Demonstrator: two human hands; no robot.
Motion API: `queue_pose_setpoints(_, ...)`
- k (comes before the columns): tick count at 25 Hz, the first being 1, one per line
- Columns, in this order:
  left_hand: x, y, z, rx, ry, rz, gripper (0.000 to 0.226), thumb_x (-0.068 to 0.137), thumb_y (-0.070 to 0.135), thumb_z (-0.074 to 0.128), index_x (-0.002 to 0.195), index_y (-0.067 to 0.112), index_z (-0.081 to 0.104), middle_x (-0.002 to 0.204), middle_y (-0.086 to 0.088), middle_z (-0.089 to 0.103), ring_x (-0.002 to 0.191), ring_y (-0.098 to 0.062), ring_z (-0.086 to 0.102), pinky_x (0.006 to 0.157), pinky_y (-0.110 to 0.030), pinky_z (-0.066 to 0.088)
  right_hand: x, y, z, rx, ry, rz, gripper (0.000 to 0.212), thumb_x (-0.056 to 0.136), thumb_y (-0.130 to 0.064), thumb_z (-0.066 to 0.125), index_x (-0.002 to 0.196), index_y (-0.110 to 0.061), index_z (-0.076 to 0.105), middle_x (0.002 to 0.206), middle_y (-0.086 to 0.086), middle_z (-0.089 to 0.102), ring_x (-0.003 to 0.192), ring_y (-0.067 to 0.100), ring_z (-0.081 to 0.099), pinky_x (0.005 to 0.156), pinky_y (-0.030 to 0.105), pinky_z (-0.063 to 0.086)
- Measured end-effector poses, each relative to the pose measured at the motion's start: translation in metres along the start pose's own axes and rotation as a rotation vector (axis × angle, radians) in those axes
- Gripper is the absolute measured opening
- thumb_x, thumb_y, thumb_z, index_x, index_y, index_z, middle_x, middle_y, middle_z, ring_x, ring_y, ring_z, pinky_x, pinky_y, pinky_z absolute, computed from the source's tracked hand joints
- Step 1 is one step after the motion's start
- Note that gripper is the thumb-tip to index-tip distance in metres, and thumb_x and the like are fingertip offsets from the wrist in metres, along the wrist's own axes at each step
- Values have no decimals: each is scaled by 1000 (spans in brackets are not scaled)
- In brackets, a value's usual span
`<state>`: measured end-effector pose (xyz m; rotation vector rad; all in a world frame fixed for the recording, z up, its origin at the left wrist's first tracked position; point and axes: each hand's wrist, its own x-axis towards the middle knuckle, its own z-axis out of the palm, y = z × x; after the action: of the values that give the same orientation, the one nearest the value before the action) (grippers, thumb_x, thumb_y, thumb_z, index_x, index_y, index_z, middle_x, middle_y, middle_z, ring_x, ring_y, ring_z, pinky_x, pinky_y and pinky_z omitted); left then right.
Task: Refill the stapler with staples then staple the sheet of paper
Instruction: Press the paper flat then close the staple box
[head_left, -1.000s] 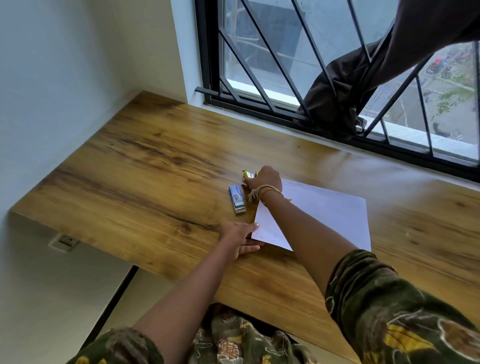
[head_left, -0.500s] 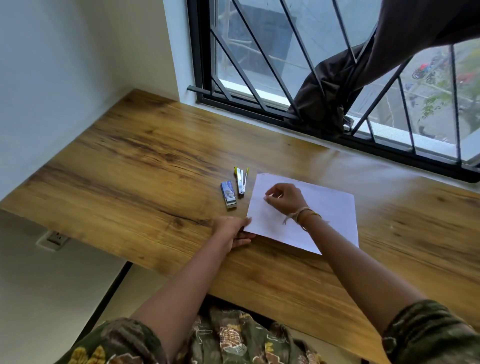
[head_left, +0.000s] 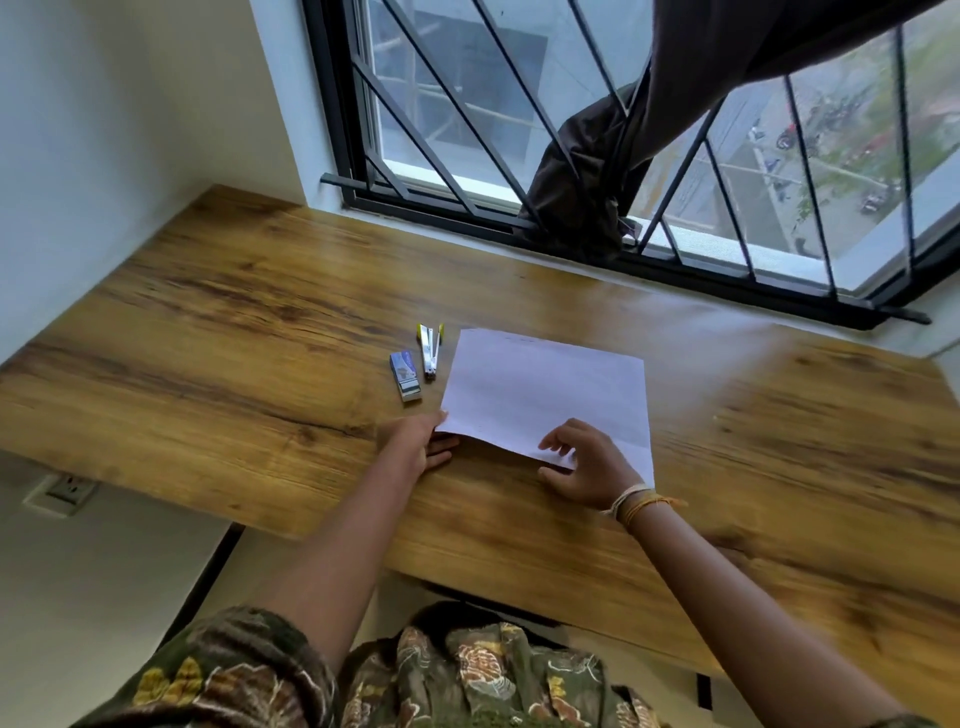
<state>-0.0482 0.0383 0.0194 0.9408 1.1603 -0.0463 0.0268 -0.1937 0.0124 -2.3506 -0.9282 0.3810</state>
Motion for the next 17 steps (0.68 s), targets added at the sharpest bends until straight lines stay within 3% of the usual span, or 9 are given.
queue_pose_setpoints(1, -2, -3, 3, 56, 84, 69, 20, 87, 18, 69, 101, 8, 59, 88, -7, 64, 77, -26, 71, 63, -38, 55, -3, 3, 1, -1, 24, 4, 19, 74, -20, 74, 93, -19, 69, 89, -5, 59, 79, 9, 59, 70, 17, 49)
queue_pose_setpoints(3, -9, -15, 11, 359, 317, 365, 26, 85, 26, 70, 99, 7, 59, 89, -8, 66, 66, -20, 65, 57, -33, 54, -4, 6, 1, 18, 63, 11, 13, 75, -13, 73, 88, -14, 72, 87, -3, 61, 77, 12, 60, 71, 21, 51)
queue_pose_setpoints(5, -15, -32, 16, 698, 451, 763, 30, 85, 29, 68, 102, 8, 54, 99, -9, 62, 77, -17, 57, 62, -28, 47, -4, 7, 1, 21, 62, 6, 10, 75, -12, 74, 85, -11, 74, 87, 0, 64, 77, 14, 61, 71, 22, 53)
queue_pose_setpoints(7, -22, -46, 23, 971, 403, 1106, 28, 82, 27, 69, 100, 10, 55, 105, -11, 56, 88, -21, 55, 71, -30, 47, -4, 7, 1, 21, 59, 2, 8, 75, -12, 74, 83, -8, 74, 87, 3, 66, 77, 15, 62, 71, 24, 55)
queue_pose_setpoints(9, -26, -57, 32, 1268, 346, 1302, 25, 75, 25, 70, 96, 15, 62, 113, -12, 55, 102, -27, 55, 81, -38, 43, -4, 7, 0, 14, 50, 8, 8, 76, -12, 73, 82, -7, 74, 88, 4, 66, 77, 16, 63, 72, 27, 57)
queue_pose_setpoints(13, -27, -60, 48, 1519, 247, 1384, 17, 72, 16, 64, 88, 22, 67, 143, -11, 44, 134, -32, 38, 104, -51, 21, 1, 4, -6, -6, 17, 21, 7, 76, -12, 70, 78, -6, 72, 84, 5, 67, 73, 17, 62, 71, 33, 57)
queue_pose_setpoints(15, -22, -54, 52, 1591, 172, 1372, 14, 82, 18, 61, 86, 24, 73, 124, -1, 61, 128, -23, 45, 107, -48, 13, 4, 5, -10, -11, 20, 40, 7, 76, -12, 68, 78, -7, 73, 82, 7, 70, 72, 18, 64, 71, 34, 57)
queue_pose_setpoints(17, -18, -43, 56, 1587, 22, 1285, 16, 88, 23, 58, 92, 24, 74, 101, 5, 68, 113, -17, 53, 105, -45, 17, 7, 9, -13, 16, 50, 85, 8, 78, -13, 68, 79, -7, 73, 80, 8, 72, 73, 18, 65, 71, 32, 57)
